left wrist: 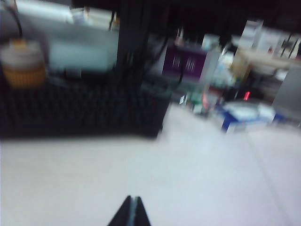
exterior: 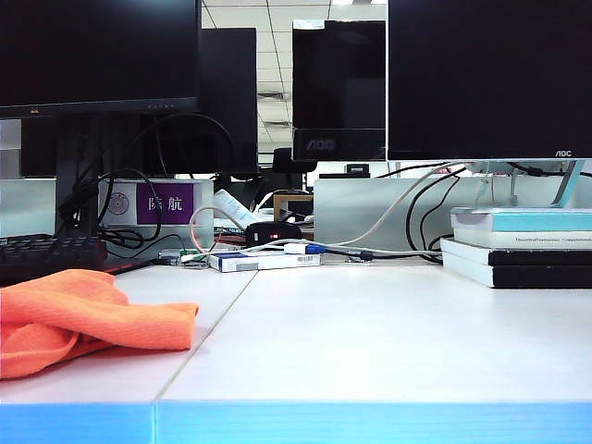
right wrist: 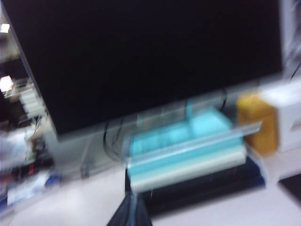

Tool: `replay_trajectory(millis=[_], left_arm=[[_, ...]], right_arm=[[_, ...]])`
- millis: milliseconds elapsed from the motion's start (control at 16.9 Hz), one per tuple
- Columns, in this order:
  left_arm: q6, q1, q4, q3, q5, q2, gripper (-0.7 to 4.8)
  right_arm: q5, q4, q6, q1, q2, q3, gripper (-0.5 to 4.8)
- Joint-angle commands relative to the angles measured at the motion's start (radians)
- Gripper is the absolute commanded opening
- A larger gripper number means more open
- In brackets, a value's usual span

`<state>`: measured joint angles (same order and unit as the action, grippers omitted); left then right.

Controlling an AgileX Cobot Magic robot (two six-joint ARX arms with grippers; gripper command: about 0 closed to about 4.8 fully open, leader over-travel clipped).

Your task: Wipe the table from back to front using the rag.

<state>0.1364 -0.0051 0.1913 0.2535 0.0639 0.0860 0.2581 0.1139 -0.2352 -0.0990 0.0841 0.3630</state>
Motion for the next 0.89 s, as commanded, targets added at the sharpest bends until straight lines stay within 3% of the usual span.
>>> replay_trajectory(millis=[59,237,355,473,533,592,710,888], left_arm=[[0.002,-0.001,0.041,0.148,0.0,0.167,-0.05],[0.002,-0.001,0.147,0.34,-0.046,0.364,-0.05],[0.002,-0.002,0.273,0.497,-0.074,0.488,-0.05],[0.002,-0.002,0.35,0.602,-0.182,0.568,-0.05],[-0.006,-0.004,0.387,0.668,-0.288,0.623,-0.05],[-0.005,-0.027,0.393,0.698,-0.315,0.649,-0.05],[-0.006,-0.116,0.401,0.731,-0.285,0.684,-0.05],[-0.008,-0.288,0.409,0.761,-0.211,0.792,-0.05]], right_arm=[[-0.001,0.035,0.005,0.0,0.158,0.176,-0.01],[-0.124,0.049,0.047,0.0,0.349,0.372,-0.01],[-0.312,0.098,0.15,-0.001,0.492,0.529,-0.01],[-0.475,0.153,0.184,-0.002,0.594,0.649,-0.01],[-0.611,0.192,0.183,-0.004,0.664,0.721,-0.01],[-0.687,0.237,0.184,-0.011,0.71,0.768,-0.01],[-0.732,0.312,0.219,-0.081,0.758,0.815,-0.01],[-0.651,0.389,0.322,-0.265,0.816,0.814,-0.01]])
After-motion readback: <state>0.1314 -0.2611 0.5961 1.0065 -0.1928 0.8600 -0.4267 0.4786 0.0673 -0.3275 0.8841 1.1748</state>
